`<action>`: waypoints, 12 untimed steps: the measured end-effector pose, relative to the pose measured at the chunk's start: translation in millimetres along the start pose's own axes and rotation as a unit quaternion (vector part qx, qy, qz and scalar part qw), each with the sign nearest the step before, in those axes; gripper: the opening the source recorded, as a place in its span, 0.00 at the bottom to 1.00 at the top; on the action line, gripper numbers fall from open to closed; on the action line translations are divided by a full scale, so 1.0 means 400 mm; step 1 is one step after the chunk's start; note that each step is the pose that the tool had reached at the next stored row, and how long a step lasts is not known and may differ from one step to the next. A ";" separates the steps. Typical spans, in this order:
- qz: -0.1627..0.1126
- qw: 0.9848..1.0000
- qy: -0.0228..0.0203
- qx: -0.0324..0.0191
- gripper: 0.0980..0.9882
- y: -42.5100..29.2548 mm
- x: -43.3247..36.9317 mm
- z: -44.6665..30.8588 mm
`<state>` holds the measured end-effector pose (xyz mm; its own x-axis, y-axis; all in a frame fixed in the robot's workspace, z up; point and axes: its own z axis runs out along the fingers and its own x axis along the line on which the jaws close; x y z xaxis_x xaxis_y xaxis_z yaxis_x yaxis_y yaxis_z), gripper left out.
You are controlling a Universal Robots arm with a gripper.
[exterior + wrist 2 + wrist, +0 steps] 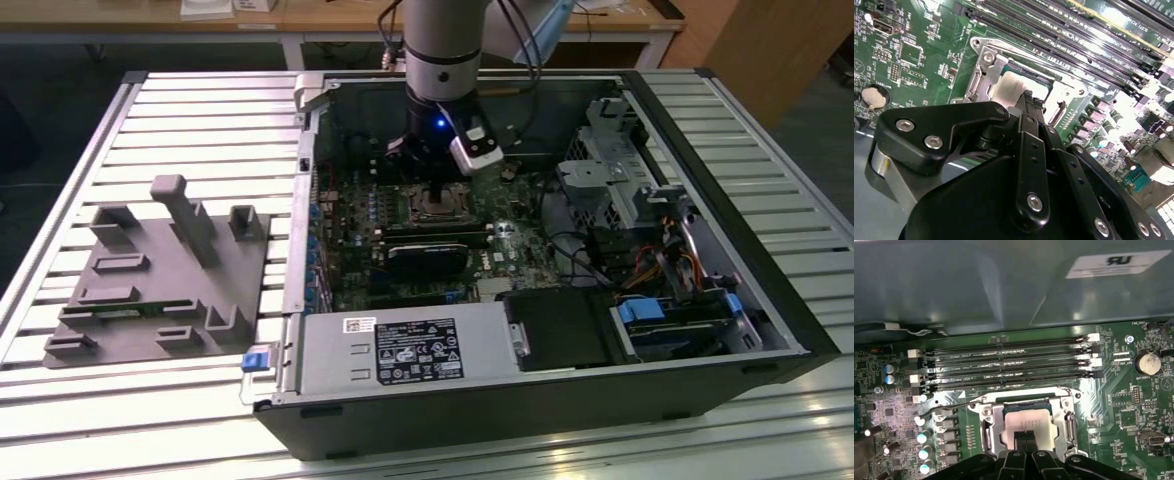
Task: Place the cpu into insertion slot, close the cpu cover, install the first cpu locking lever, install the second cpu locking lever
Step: 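Close the cpu cover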
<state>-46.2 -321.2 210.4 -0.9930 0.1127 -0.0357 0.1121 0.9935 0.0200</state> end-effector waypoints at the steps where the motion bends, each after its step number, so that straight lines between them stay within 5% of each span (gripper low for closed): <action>1: 0.000 1.000 -0.003 0.000 0.01 -0.001 0.006 0.000; 6: 0.000 1.000 -0.014 -0.001 0.01 -0.004 0.036 0.001; 12: 0.000 1.000 -0.016 -0.002 0.01 -0.007 0.055 0.006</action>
<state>-68.4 -321.3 207.3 -0.9913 0.1127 -0.0676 0.1114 0.9935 0.0234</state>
